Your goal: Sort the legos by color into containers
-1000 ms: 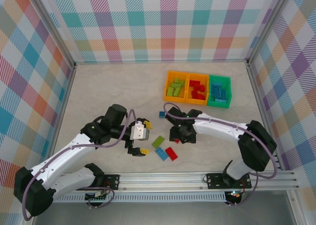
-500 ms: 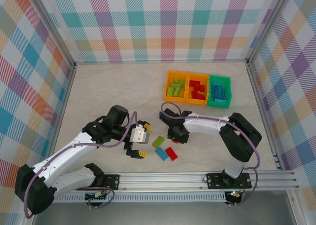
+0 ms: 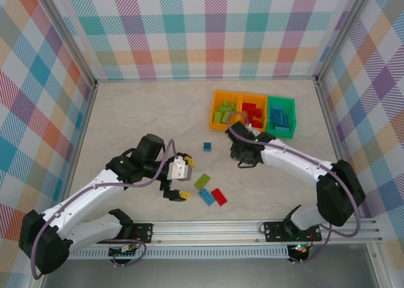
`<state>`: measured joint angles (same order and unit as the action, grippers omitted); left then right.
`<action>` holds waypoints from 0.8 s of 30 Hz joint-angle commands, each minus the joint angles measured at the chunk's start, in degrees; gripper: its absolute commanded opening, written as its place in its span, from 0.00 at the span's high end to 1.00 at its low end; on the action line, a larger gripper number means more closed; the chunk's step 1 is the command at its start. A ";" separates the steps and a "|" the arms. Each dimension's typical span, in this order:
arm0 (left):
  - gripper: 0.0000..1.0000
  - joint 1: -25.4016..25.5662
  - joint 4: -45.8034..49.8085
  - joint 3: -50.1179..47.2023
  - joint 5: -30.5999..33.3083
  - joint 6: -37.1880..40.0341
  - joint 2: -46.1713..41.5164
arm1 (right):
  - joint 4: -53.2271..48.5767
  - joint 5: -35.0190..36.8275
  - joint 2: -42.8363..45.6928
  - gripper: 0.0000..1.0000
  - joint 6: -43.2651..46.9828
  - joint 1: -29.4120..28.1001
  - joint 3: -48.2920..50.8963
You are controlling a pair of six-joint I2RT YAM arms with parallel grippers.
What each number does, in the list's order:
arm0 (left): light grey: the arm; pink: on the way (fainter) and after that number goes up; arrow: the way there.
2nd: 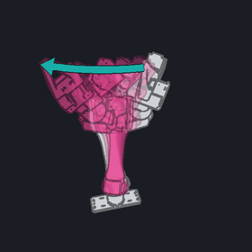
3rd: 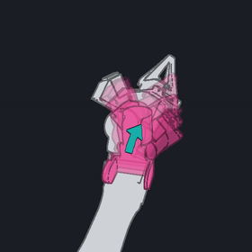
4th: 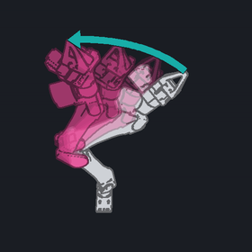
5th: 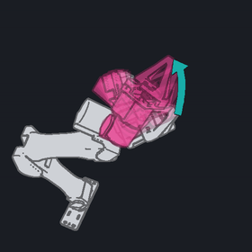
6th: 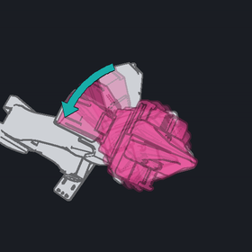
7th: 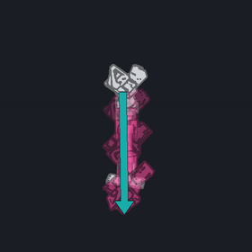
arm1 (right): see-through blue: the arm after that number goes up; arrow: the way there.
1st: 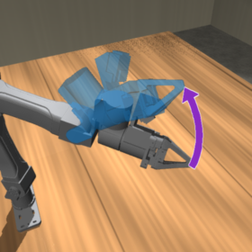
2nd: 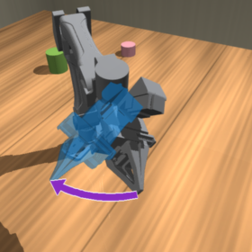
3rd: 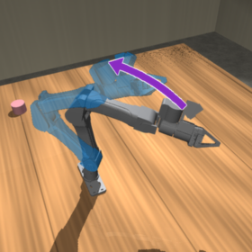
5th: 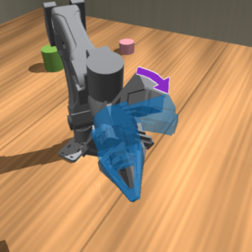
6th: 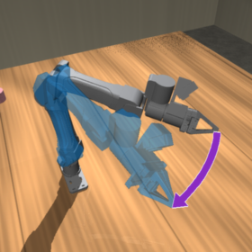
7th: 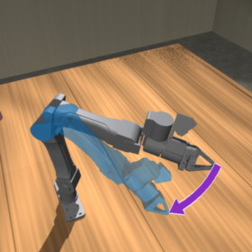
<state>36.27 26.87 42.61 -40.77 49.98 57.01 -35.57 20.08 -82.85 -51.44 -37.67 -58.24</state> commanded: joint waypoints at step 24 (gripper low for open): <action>0.00 -0.85 -5.03 15.64 38.20 -73.78 13.12 | -2.64 -4.89 -24.22 0.47 22.28 20.57 -36.86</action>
<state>36.16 20.91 56.47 -6.28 -11.25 66.72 -33.58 17.26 -113.32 -30.39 -16.84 -93.93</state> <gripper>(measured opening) 0.999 0.521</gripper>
